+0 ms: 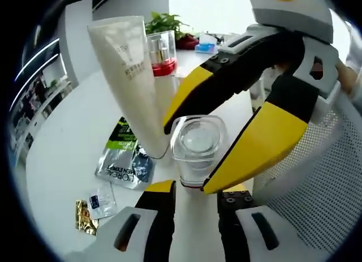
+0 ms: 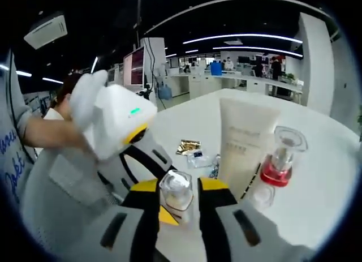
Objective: Arrange the skincare products in the storage area until every visible bottle or jar stands upright without overlapping.
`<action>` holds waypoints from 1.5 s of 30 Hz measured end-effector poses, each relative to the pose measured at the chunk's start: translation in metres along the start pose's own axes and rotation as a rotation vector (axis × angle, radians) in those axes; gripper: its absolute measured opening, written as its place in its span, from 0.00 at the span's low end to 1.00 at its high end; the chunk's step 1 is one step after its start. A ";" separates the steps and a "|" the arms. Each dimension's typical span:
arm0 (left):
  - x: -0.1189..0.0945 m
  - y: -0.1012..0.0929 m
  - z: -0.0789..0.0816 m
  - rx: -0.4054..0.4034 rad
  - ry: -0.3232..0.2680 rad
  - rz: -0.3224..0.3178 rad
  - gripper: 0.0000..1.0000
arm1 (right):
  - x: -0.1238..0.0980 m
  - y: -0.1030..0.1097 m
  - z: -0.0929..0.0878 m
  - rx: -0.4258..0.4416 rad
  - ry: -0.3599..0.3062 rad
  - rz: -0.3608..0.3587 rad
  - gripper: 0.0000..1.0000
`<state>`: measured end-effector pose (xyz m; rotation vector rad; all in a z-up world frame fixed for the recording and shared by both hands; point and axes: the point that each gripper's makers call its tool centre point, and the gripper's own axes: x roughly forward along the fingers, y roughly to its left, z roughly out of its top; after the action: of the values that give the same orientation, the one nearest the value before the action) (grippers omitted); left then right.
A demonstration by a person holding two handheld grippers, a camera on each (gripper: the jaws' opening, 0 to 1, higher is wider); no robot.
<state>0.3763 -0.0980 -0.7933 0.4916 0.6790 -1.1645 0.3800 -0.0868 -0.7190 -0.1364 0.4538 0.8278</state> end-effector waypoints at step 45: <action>-0.001 0.015 -0.012 -0.129 0.067 0.054 0.14 | -0.040 -0.049 -0.067 -0.006 0.282 -0.016 0.18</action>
<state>0.3876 -0.0837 -0.8008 0.4385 0.7890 -1.0503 0.3699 -0.1669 -0.7642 -0.2638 0.7141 0.7972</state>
